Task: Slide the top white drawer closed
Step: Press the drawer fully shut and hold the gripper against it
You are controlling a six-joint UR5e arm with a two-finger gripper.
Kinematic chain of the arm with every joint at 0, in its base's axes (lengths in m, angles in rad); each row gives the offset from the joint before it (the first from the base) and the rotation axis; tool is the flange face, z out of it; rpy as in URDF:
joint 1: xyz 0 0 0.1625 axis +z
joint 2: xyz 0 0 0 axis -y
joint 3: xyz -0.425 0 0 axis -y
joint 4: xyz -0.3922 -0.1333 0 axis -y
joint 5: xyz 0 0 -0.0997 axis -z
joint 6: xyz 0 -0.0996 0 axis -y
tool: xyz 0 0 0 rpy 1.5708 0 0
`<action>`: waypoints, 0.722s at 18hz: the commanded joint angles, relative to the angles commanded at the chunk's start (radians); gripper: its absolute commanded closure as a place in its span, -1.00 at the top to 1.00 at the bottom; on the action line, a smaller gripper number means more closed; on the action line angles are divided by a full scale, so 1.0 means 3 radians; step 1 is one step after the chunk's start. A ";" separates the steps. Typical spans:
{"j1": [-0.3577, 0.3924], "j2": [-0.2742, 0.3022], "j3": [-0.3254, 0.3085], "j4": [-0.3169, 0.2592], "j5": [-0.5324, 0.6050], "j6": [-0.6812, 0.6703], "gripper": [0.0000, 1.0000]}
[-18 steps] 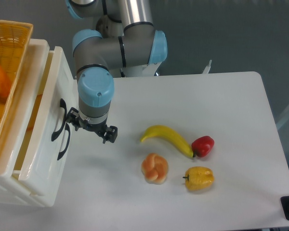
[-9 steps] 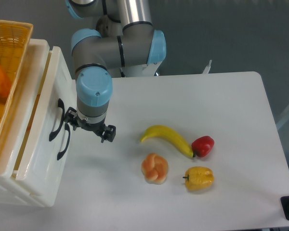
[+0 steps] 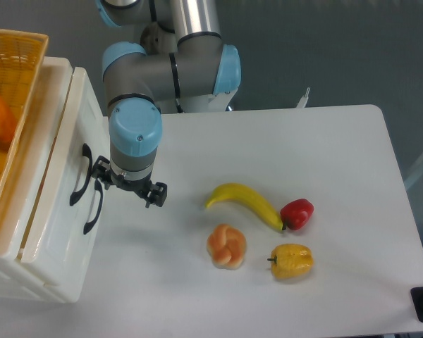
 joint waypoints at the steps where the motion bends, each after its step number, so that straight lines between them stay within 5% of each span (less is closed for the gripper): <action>1: 0.0000 0.0000 0.0000 0.0000 0.0000 0.0000 1.00; 13: 0.0031 0.0020 0.0020 -0.0056 -0.0107 0.0000 1.00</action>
